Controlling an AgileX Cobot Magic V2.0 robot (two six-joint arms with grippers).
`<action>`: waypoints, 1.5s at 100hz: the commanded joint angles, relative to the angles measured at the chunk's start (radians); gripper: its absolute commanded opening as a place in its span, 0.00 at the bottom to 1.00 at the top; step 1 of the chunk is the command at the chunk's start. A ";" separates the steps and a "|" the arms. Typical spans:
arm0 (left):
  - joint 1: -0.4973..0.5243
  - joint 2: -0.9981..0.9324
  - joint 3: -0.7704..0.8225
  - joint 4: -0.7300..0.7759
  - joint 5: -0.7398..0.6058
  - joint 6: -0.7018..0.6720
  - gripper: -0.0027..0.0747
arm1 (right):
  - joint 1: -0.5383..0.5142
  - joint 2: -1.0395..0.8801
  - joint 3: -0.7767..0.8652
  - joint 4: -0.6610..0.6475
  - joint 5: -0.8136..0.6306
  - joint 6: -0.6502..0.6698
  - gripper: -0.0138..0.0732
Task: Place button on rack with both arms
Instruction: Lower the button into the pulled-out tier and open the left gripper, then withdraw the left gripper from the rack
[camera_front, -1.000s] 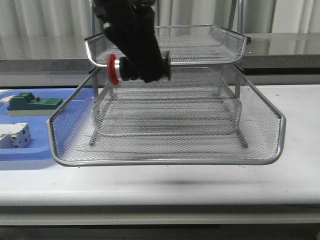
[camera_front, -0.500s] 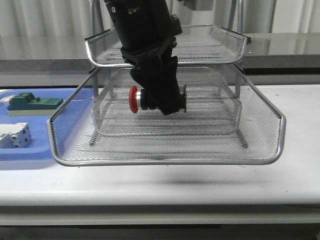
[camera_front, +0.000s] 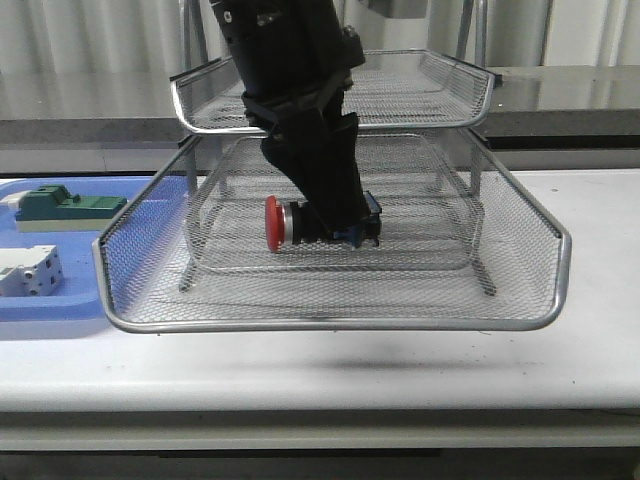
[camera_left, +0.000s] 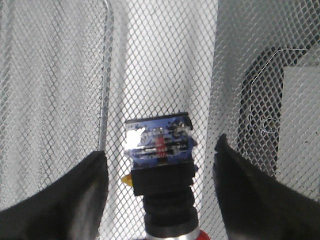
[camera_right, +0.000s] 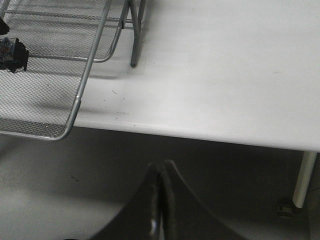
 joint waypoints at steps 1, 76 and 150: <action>-0.006 -0.064 -0.045 -0.020 -0.001 -0.044 0.61 | -0.003 0.005 -0.035 -0.004 -0.060 -0.002 0.08; 0.388 -0.432 0.004 -0.087 0.018 -0.219 0.61 | -0.003 0.005 -0.035 -0.004 -0.060 -0.002 0.08; 0.667 -1.125 0.840 -0.288 -0.646 -0.219 0.61 | -0.003 0.005 -0.035 -0.004 -0.060 -0.002 0.08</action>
